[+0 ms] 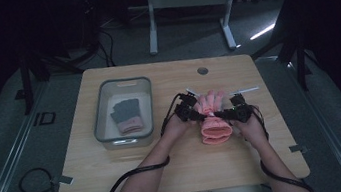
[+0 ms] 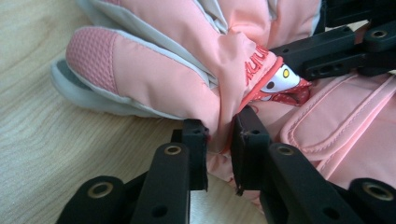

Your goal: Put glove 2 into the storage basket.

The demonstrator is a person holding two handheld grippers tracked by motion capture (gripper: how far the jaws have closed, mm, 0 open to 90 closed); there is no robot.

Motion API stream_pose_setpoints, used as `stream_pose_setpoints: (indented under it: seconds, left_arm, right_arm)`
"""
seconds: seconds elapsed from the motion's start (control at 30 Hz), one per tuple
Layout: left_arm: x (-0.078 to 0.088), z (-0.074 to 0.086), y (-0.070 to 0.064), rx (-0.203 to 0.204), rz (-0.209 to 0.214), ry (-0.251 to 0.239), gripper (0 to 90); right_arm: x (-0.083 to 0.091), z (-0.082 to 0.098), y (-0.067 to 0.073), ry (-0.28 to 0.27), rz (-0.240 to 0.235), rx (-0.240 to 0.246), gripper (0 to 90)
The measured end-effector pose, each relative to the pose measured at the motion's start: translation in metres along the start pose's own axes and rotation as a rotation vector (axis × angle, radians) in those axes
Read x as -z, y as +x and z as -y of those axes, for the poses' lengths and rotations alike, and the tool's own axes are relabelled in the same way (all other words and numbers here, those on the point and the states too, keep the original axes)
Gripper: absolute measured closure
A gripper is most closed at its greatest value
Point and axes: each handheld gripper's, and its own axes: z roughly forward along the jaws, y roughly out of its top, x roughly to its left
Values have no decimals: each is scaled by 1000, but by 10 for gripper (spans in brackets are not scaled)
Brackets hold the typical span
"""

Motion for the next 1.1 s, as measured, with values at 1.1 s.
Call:
stream_pose_setpoints:
  seconds: [1.1]
  left_arm:
    - [119, -19, -23, -81, -194, -76, 802]
  right_arm:
    - [33, -62, 68, -130, -83, 106, 661]
